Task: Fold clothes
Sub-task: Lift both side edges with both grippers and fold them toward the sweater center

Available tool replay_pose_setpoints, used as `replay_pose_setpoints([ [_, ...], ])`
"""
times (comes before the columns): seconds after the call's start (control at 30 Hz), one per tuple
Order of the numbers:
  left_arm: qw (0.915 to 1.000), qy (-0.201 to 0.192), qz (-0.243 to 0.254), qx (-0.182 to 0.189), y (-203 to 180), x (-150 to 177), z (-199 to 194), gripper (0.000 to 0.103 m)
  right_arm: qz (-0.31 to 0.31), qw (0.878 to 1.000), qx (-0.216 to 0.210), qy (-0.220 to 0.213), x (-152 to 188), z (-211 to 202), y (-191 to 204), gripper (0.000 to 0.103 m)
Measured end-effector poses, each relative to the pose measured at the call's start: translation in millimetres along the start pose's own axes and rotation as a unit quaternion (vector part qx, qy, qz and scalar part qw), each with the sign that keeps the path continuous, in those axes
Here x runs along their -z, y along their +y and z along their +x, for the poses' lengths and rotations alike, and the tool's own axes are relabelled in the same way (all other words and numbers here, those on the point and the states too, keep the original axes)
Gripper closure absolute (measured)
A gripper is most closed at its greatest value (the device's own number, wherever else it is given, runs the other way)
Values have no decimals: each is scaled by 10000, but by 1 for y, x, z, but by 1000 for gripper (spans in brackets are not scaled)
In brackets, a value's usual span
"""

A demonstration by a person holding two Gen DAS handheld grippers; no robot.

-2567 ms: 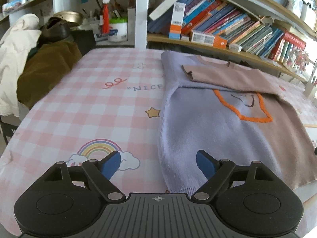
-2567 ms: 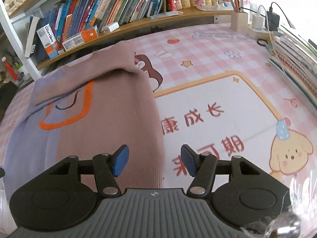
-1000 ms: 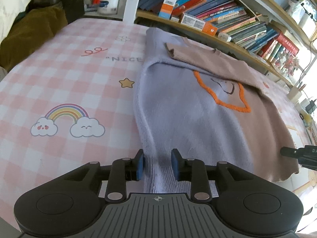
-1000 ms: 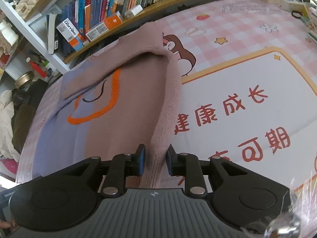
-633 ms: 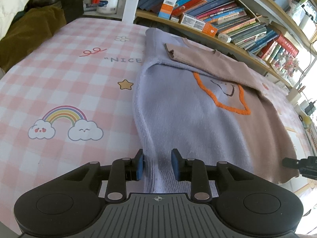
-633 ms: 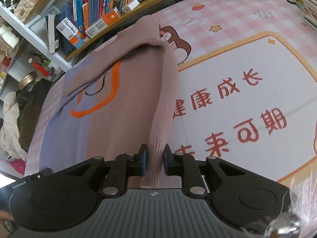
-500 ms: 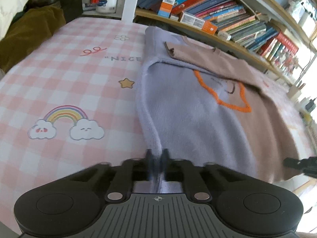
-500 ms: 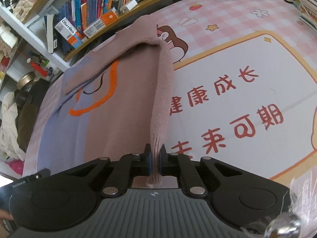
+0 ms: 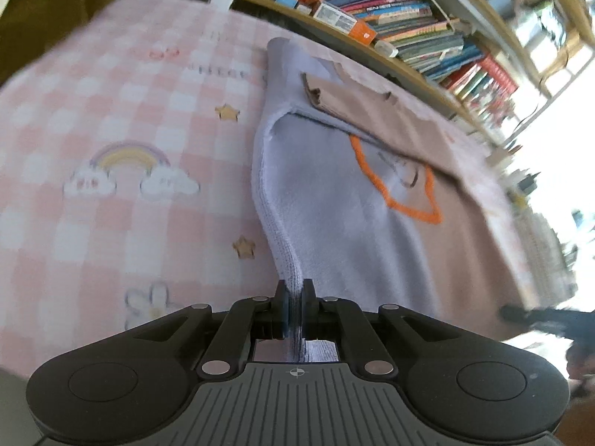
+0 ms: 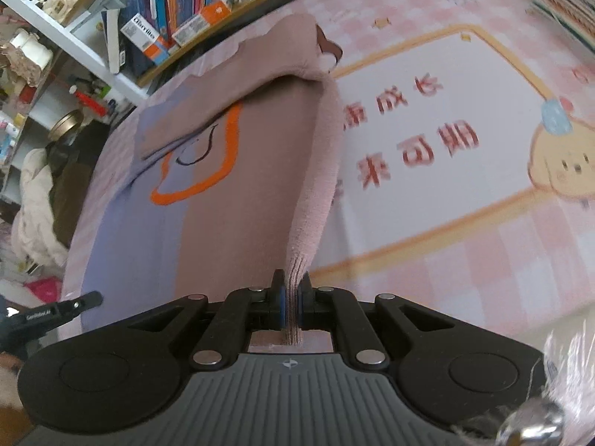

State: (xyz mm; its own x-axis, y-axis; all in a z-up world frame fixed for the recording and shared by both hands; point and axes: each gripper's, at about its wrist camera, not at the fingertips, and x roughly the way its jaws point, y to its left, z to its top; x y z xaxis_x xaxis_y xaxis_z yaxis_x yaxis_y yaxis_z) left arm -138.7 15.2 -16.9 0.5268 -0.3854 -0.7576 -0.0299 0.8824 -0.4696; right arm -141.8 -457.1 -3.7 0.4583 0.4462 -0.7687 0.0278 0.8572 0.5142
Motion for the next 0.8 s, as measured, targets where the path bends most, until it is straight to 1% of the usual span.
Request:
replay_pose_setpoints([
  [0.07,9998,109,-95,111,5,4,-3,99,72,9999,-47,106,7,-6,-1,98],
  [0.2,9994,309,-95,142,11,9,-1,99,257,9989,-32,381,19,-6,-4,98],
  [0.23,9993,321,-90,160,11,9,-1,99,261,9988,-5,418,21,-6,-4,98],
  [0.3,9994,272,-65,222,10,7,-3,99,260,9990,-3,361,21,-10,-1,98],
  [0.37,9994,147,-41,325,8,1,-9,99,307,9993,-86,194,16,-17,2,98],
  [0.5,9972,-247,-176,683,3,-17,-18,99,548,9973,-371,-324,-1,-32,4,98],
  [0.67,9888,-820,-448,1168,-6,-53,-20,99,918,9892,-591,-978,-33,-39,4,98],
  [0.8,9822,-1261,-440,1321,-14,-92,-19,99,1023,9828,-707,-1367,-65,-40,7,98],
])
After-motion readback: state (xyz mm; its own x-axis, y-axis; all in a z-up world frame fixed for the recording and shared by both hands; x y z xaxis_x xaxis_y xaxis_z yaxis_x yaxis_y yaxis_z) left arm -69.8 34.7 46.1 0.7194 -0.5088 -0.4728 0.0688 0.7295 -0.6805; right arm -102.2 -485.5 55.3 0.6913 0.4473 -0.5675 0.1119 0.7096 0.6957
